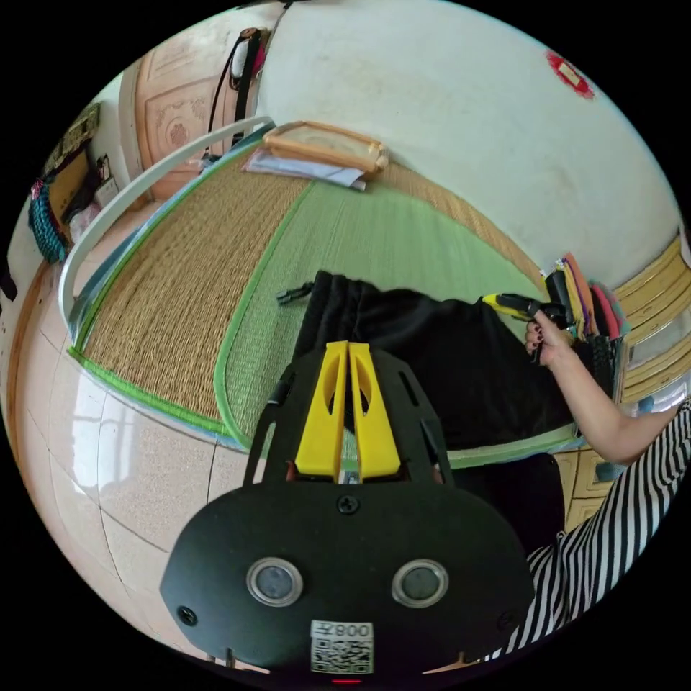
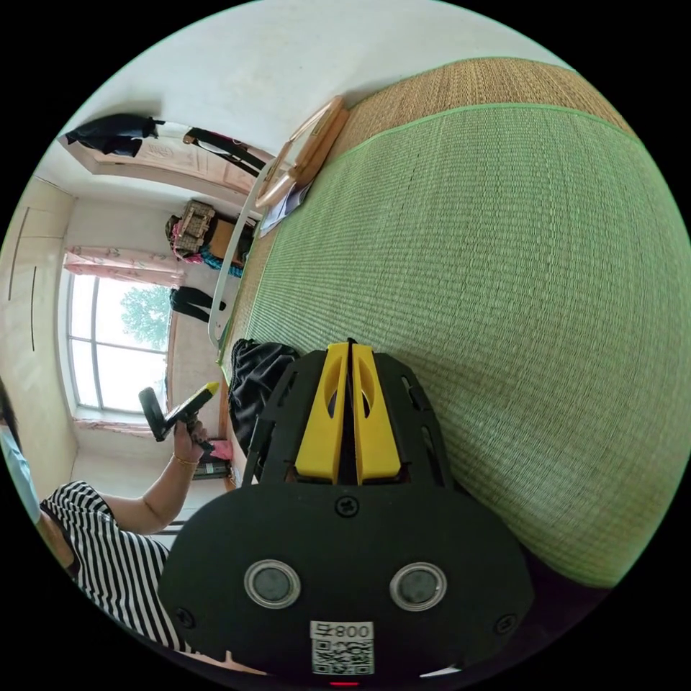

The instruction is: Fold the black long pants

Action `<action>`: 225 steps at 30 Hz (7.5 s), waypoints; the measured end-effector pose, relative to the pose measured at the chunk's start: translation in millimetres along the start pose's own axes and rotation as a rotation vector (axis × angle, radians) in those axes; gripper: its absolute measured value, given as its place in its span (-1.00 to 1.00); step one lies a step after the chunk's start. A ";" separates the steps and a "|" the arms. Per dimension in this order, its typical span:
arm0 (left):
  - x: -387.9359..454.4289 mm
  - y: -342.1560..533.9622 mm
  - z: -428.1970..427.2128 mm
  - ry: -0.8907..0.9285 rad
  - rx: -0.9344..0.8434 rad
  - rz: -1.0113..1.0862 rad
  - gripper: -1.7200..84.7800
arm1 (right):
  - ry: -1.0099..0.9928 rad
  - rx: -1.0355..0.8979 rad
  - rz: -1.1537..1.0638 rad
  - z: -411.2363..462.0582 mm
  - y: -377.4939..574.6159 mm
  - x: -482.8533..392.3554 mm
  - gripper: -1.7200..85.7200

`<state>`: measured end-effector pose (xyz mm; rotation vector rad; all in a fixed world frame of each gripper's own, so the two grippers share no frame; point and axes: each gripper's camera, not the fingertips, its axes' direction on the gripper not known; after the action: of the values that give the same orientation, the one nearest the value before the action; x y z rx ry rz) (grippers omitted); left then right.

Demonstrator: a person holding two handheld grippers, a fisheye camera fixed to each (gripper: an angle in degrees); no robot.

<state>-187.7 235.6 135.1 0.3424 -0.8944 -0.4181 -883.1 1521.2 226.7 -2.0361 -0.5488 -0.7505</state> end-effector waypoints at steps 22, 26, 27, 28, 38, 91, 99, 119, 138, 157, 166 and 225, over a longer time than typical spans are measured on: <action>9.1 -48.2 -27.7 -0.054 -0.048 0.002 -0.96 | -0.075 0.100 0.010 -4.2 19.1 50.3 -0.95; 33.0 -50.5 -59.7 -0.043 0.003 0.075 -0.96 | 0.111 0.039 -0.113 -13.2 55.0 29.6 -0.92; 38.9 -51.0 -63.9 -0.028 0.012 0.094 -0.96 | 0.143 0.029 -0.129 -12.4 61.6 27.2 -0.91; 51.1 -52.6 -70.3 0.015 0.023 0.133 -0.96 | 0.212 0.008 -0.155 -9.9 75.2 23.3 -0.88; 166.1 -94.0 -53.3 0.370 -0.098 0.385 -0.96 | 0.495 -0.004 -0.175 15.9 129.0 30.6 -0.94; 434.7 -113.8 -289.4 0.367 -0.271 0.865 -0.95 | 0.685 0.241 -0.078 34.8 372.5 185.8 -0.93; 449.0 -103.9 -315.4 0.351 -0.302 0.830 -0.95 | 0.599 0.285 0.001 49.4 389.0 222.6 -0.93; 505.2 -79.5 -398.6 0.446 -0.305 0.852 -0.89 | 0.756 0.462 0.263 67.5 479.7 296.4 -0.84; 583.5 -48.8 -435.8 0.402 -0.313 1.001 -0.94 | 0.844 0.547 0.383 93.1 510.4 353.8 -0.95; 604.0 -21.1 -466.2 0.413 -0.342 0.967 -0.94 | 0.883 0.478 0.385 156.9 516.5 391.1 -0.89; 615.5 -11.8 -492.2 0.427 -0.292 0.962 -0.93 | 0.880 0.565 0.334 158.8 536.0 381.7 -0.94; 832.9 88.8 -490.3 0.447 -0.476 1.323 -0.91 | 0.502 0.674 0.552 124.7 822.7 510.6 -0.85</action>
<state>688.2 -36.7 452.4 -0.5912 -0.4054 0.6564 36.2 1247.5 44.4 -1.2149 0.0664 -0.5935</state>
